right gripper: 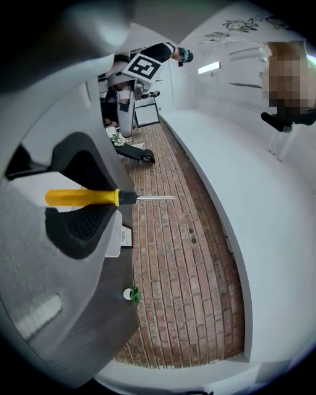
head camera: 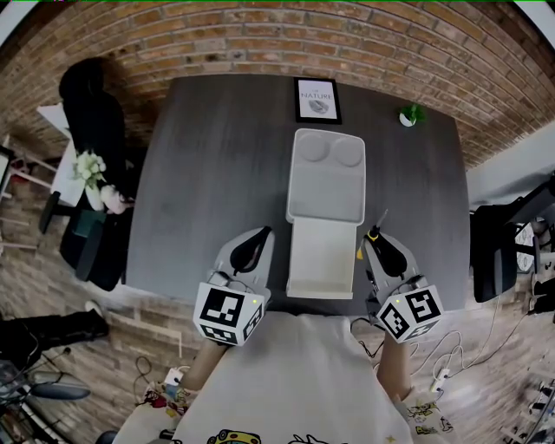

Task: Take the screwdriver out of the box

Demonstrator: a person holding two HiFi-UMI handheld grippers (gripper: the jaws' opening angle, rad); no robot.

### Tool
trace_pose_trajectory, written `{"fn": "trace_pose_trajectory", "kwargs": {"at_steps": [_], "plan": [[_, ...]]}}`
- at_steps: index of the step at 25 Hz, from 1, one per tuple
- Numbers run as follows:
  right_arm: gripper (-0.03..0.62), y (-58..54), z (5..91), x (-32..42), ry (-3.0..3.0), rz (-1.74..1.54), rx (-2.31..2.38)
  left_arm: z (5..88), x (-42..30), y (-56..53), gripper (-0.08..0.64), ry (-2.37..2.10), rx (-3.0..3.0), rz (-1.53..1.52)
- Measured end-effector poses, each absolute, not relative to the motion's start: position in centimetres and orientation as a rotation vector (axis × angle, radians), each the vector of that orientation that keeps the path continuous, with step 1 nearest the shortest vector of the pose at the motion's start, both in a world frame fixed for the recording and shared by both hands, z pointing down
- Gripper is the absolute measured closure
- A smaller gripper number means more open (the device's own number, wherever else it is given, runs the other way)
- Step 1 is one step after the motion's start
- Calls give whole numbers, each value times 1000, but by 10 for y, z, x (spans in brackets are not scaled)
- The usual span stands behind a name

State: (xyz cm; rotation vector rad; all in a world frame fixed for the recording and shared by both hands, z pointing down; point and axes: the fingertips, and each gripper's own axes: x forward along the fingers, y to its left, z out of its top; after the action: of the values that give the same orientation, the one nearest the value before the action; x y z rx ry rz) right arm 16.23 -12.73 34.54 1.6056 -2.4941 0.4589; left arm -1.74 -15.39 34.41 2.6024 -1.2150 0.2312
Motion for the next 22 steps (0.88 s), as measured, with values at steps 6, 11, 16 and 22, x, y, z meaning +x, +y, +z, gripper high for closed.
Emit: {"fn": "trace_pose_trajectory", "kwargs": {"at_steps": [6, 11, 16, 22], "plan": [[517, -127, 346, 161, -2496, 464, 1598, 345, -18, -155, 558, -1221, 2598, 237], [518, -128, 346, 157, -2510, 460, 1585, 345, -19, -155, 558, -1224, 2599, 237], [517, -128, 345, 156, -2507, 457, 1580, 346, -19, -155, 558, -1223, 2599, 241], [518, -127, 348, 154, -2490, 443, 1557, 346, -19, -155, 558, -1224, 2595, 238]]}}
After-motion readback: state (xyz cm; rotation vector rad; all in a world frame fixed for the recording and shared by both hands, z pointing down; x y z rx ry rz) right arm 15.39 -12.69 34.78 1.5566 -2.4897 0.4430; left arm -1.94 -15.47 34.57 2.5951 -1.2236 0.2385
